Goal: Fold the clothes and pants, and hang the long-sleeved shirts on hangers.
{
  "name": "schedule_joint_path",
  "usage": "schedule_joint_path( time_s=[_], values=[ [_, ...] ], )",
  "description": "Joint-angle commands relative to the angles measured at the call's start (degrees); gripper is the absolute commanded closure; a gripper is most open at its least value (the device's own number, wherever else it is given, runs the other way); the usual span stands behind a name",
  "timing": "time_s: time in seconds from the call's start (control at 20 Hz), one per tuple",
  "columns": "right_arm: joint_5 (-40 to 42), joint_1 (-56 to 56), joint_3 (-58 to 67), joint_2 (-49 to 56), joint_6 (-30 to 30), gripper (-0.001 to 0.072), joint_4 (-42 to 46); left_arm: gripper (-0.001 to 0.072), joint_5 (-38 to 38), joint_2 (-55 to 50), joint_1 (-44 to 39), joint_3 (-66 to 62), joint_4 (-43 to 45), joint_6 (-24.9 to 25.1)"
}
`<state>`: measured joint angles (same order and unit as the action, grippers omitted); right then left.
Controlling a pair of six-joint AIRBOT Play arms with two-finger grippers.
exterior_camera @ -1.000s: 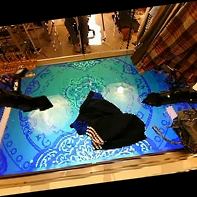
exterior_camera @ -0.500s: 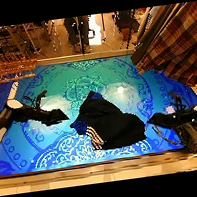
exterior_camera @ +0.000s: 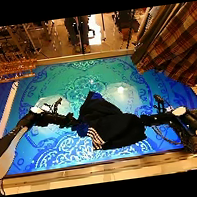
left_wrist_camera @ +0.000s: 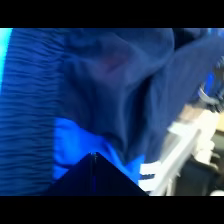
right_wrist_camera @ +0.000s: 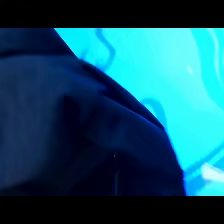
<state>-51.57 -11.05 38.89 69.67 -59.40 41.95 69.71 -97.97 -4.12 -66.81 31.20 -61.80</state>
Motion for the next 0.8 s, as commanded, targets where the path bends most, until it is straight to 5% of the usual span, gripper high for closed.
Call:
schedule_joint_path(
  time_s=[0.0, 0.15, 0.3, 0.4, 0.45, 0.6, 0.75],
  values=[
    [-2.8, 4.4, 8.5, -0.1, -0.6, 0.0701, 6.1, 0.0694, 8.4, -0.1, 0.9, -1.6, -3.4, 2.9],
    [-11.7, 4.4, 16.4, -7.6, -1.7, 0.0701, 12.0, 0.0695, 12.0, 4.9, 4.0, -3.6, -1.7, 2.9],
    [-11.9, 4.2, 17.9, -13.9, -4.7, 0.0687, 15.6, 0.0673, 12.0, 9.1, 6.6, -3.8, 6.4, -0.7],
    [-15.2, 4.2, 17.3, -13.0, -8.2, 0.0344, 19.6, 0.0240, 12.6, 9.0, 6.8, -3.6, 13.7, -5.3],
    [-16.6, 4.2, 16.5, -11.7, -8.8, 0.0269, 21.4, 0.0183, 13.3, 8.3, 6.5, -3.5, 17.4, -7.5],
    [-15.2, 4.2, 13.7, -6.6, -8.7, 0.0142, 24.2, 0.0181, 14.0, 4.7, 4.8, -3.5, 18.4, -9.0],
    [-12.8, 4.2, 14.1, 0.2, -6.0, 0.0121, 25.7, 0.0181, 12.7, 0.1, 3.6, -3.6, 8.2, -8.9]
  ],
)
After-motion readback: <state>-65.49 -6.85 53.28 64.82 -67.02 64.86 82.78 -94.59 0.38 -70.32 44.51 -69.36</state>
